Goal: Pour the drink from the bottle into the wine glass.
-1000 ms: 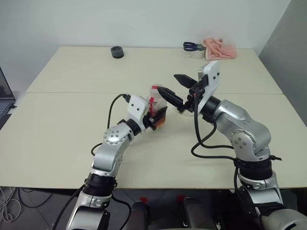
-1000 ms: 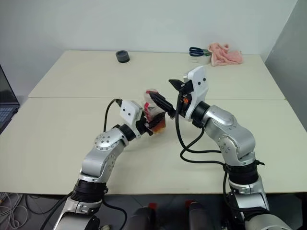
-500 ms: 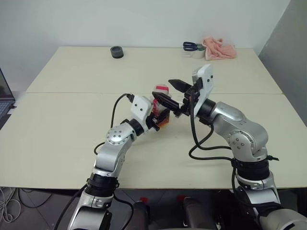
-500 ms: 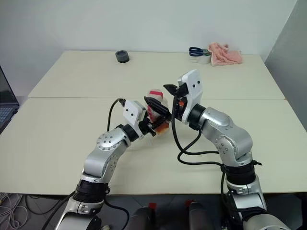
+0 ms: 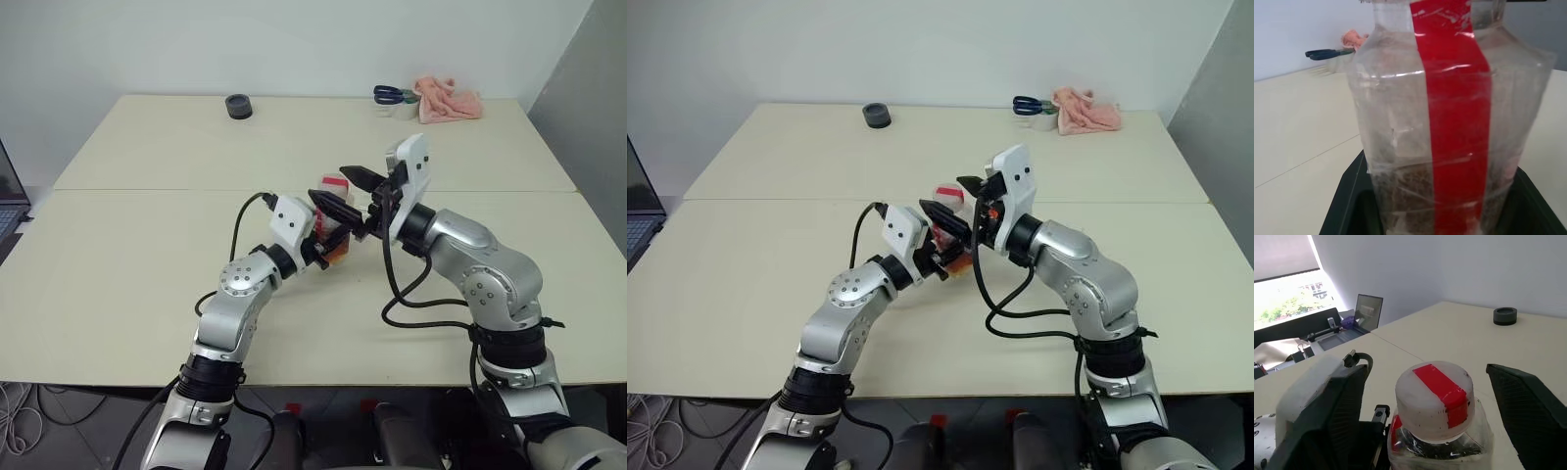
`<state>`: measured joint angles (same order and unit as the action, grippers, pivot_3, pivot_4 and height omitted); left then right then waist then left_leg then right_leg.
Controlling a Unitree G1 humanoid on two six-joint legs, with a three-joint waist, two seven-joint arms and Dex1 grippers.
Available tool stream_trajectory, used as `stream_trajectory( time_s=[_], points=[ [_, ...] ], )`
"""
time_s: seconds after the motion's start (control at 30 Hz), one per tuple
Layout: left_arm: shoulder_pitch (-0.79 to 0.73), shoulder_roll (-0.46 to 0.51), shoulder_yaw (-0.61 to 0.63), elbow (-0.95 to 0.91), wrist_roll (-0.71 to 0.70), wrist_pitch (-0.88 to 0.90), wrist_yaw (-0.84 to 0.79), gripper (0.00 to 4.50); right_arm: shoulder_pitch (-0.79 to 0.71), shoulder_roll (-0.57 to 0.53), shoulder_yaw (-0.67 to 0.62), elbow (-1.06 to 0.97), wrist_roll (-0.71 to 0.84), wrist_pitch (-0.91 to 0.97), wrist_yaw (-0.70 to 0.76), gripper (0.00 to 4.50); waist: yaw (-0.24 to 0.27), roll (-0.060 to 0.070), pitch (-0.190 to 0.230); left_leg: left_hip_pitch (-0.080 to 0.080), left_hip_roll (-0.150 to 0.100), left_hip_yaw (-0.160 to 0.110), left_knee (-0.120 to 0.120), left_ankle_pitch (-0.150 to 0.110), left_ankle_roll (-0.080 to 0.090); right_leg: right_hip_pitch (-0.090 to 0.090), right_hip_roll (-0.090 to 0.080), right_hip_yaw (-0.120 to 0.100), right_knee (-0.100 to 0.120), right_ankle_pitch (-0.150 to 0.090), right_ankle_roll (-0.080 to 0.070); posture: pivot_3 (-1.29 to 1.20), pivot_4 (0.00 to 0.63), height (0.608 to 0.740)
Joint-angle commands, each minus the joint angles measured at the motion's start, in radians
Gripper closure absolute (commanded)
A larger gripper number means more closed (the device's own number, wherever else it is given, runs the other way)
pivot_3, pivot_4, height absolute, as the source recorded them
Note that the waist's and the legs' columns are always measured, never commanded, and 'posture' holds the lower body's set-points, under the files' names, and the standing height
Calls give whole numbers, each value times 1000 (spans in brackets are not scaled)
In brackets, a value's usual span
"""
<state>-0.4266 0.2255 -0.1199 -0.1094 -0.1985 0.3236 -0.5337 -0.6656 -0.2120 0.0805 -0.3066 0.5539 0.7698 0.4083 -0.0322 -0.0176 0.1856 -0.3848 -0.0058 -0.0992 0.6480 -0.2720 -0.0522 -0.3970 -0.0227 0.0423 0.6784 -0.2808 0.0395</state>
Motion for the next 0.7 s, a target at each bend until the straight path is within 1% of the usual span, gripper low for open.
stream_trajectory(
  time_s=[0.03,0.13,0.17,0.27,0.37,0.5,0.6,0.63,0.7],
  points=[
    [-25,-7,8,-66,-20,-9,1,2670,-32,8,-4,-18,-6,-21,2,1544,0,0,0,0,0,0,0,0,0,0,0,0,0,0,0,0,150,740],
    [-23,-7,8,-71,-20,-5,1,2670,-31,9,-1,-17,-12,-23,9,2610,0,0,0,0,0,0,0,0,0,0,0,0,0,0,0,0,150,740],
    [-21,-7,8,-74,-20,-3,1,2670,-30,10,0,-18,-14,-22,11,2672,0,0,0,0,0,0,0,0,0,0,0,0,0,0,0,0,150,740],
    [-20,-4,8,-93,-35,16,-11,2670,-32,11,-1,-16,-13,-20,21,2666,0,0,0,0,0,0,0,0,0,0,0,0,0,0,0,0,150,740],
    [-24,28,-3,-142,-84,66,-75,2670,-64,-16,2,5,12,-23,101,2666,0,0,0,0,0,0,0,0,0,-1,0,0,0,0,0,0,150,740],
    [-45,146,4,-274,-252,180,-261,2670,-184,-83,-29,49,147,7,345,2666,-3,1,1,-1,0,1,0,0,0,-3,0,1,1,0,0,0,150,740],
    [-59,244,25,-361,-402,266,-391,2670,-274,-137,-32,84,286,83,553,2666,-3,1,1,-4,1,2,-1,0,0,-6,1,0,1,0,0,0,150,740],
    [-63,276,32,-384,-448,291,-432,2670,-296,-148,-28,96,317,109,602,2666,-3,1,1,-5,1,2,-1,0,0,-7,1,0,1,0,-1,0,150,740],
    [-79,326,57,-414,-535,341,-482,2670,-326,-161,-22,126,354,161,654,2666,-3,1,1,-6,1,2,-1,0,0,-7,1,0,1,0,-1,0,150,740]
  ],
)
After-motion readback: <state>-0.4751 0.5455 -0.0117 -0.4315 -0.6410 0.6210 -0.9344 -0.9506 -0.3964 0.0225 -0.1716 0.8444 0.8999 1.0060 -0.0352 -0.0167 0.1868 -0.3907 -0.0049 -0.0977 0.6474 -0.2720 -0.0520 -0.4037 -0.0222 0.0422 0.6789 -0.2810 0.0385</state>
